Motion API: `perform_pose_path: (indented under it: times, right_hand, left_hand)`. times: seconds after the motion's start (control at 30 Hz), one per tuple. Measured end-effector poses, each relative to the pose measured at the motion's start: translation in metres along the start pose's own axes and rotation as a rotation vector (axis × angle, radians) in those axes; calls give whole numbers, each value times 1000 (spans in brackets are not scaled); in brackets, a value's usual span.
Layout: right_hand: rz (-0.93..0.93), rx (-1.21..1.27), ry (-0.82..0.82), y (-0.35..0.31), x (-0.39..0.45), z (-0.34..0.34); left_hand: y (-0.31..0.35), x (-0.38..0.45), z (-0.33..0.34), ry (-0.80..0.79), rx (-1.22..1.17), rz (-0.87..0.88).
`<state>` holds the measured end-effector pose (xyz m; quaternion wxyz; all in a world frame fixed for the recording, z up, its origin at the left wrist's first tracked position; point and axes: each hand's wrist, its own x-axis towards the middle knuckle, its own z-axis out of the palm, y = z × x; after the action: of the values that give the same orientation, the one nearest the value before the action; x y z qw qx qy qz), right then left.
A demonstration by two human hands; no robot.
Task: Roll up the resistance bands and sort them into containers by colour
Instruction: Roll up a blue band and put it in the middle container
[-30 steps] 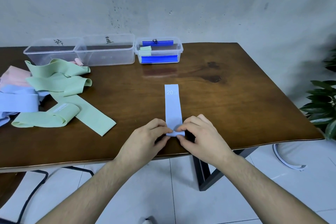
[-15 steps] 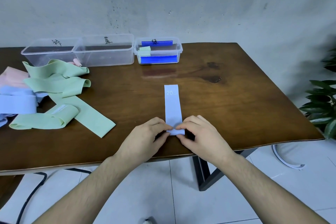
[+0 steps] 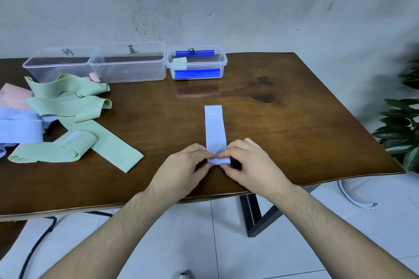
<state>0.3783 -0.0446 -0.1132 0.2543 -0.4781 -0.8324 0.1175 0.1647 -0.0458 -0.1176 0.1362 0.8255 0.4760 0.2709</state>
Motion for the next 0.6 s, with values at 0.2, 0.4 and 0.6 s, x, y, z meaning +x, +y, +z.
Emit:
perform_pose_path:
  times: [0.2, 0.4, 0.6]
  right_hand:
    - [14, 21, -23, 2, 5, -1]
    - [-2, 0, 17, 3, 5, 0]
    - [22, 10, -2, 5, 9, -1]
  left_hand:
    - [0, -1, 1, 25, 20, 36]
    - [-2, 8, -2, -18, 20, -15]
    - [-3, 10, -3, -10, 8, -25]
